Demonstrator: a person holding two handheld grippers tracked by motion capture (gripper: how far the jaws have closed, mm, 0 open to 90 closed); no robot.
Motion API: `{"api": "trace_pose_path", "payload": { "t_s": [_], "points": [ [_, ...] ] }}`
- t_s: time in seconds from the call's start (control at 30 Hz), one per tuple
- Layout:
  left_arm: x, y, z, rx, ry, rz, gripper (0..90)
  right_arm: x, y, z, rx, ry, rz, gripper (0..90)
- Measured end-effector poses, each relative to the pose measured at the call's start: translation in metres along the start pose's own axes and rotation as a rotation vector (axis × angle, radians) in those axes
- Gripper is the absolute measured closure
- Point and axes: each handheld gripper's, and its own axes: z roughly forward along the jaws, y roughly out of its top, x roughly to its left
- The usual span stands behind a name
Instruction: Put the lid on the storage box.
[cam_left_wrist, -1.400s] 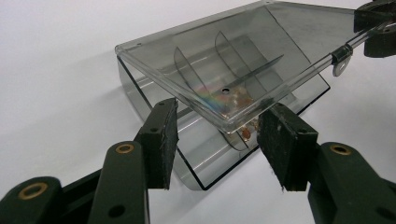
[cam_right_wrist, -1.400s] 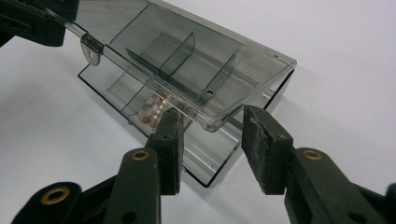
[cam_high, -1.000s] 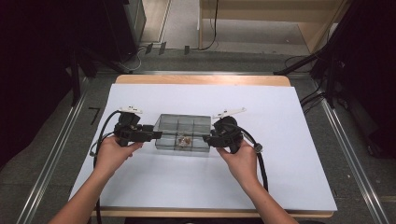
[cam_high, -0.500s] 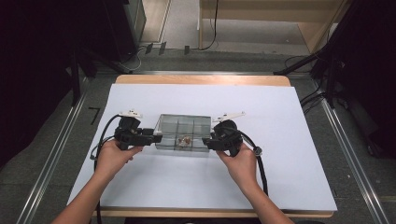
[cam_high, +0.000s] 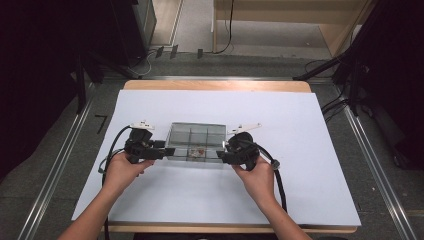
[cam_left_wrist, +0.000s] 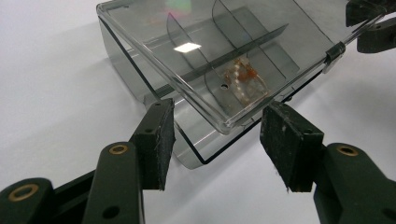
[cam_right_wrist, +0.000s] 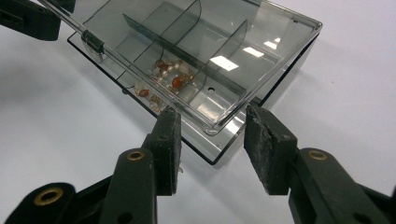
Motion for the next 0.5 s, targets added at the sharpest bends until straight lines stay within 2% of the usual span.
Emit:
{"api": "trace_pose_path", "payload": {
  "t_s": [0.33, 0.5],
  "points": [
    [0.0024, -0.0059, 0.0054, 0.014, -0.004, -0.009, 45.8, 0.0007, -0.0043, 0.0057, 0.015, -0.001, -0.004, 57.1],
    [0.0026, -0.008, 0.0099, 0.034, 0.0, 0.0, 45.8, -0.0006, -0.0085, 0.0101, 0.023, -0.002, 0.003, 56.5]
  ]
}}
